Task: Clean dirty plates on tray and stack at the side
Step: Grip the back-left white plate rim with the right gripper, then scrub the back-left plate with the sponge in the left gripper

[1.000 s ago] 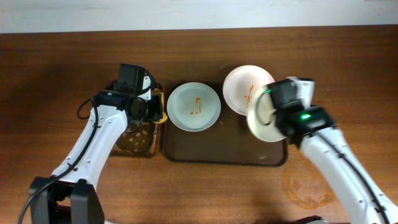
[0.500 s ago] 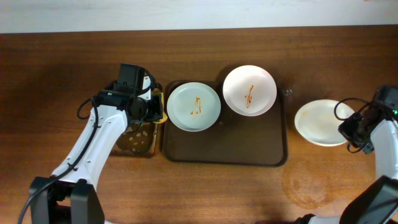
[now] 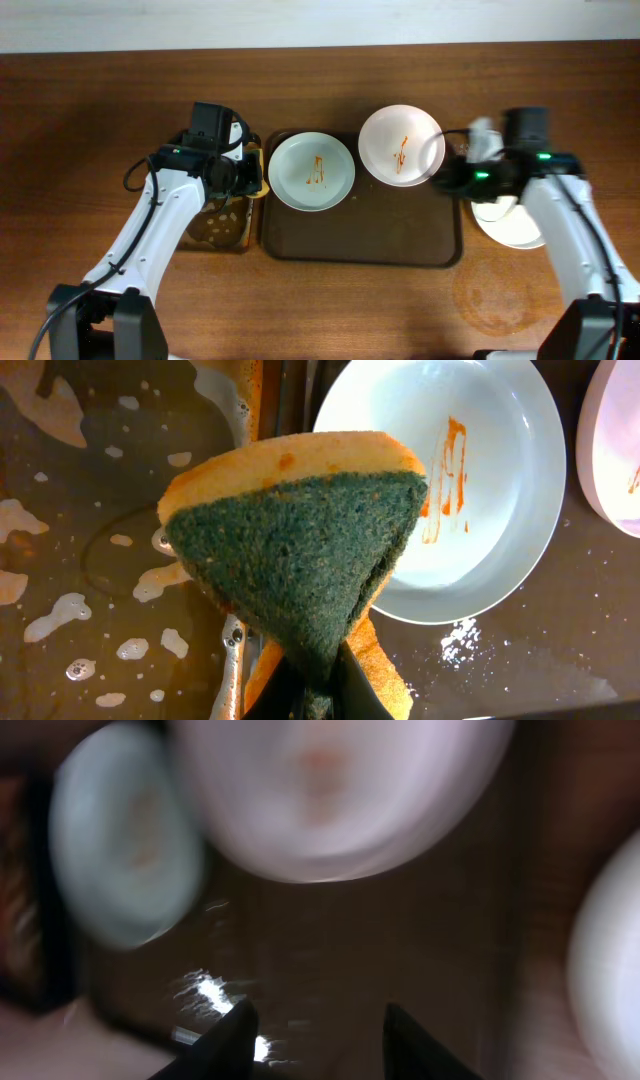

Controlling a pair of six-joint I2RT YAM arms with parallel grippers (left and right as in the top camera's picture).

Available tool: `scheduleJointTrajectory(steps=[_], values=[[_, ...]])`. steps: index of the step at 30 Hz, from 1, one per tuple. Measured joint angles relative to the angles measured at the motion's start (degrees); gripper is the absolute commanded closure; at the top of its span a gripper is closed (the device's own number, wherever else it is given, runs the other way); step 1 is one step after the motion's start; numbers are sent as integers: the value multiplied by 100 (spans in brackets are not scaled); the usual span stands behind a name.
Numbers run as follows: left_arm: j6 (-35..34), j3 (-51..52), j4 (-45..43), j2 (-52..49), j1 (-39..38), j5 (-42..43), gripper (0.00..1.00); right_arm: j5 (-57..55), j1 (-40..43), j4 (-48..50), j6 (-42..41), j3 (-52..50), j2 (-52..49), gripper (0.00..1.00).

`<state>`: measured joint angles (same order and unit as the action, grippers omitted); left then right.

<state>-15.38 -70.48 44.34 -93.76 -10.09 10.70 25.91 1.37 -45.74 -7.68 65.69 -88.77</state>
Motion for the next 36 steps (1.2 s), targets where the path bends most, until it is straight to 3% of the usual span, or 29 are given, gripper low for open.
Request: scheduleJointTrajectory(steps=[3,7,11,18,25,32,36], values=[[0,0,-33,0,0,-2,100,17,-957,479,-494,7,-286,59],[0,0,-39,0,0,-2,100,-15,-1633,1366,-1405,11,-1067,59],[0,0,-42,0,0,-2,100,-83,-1956,2063,-2020,13,-1652,67],[0,0,-42,0,0,0,100,-466,-2039,2828,-2835,15,-2321,71],[0,0,-44,0,0,4,100,-662,-2319,2540,-2951,50,-2369,95],[0,0,-146,0,-85,299,100,-743,-2319,2002,-2957,164,-2367,96],[-157,2,-560,-79,-691,407,100,-741,-2317,1974,-2957,170,-2367,96]])
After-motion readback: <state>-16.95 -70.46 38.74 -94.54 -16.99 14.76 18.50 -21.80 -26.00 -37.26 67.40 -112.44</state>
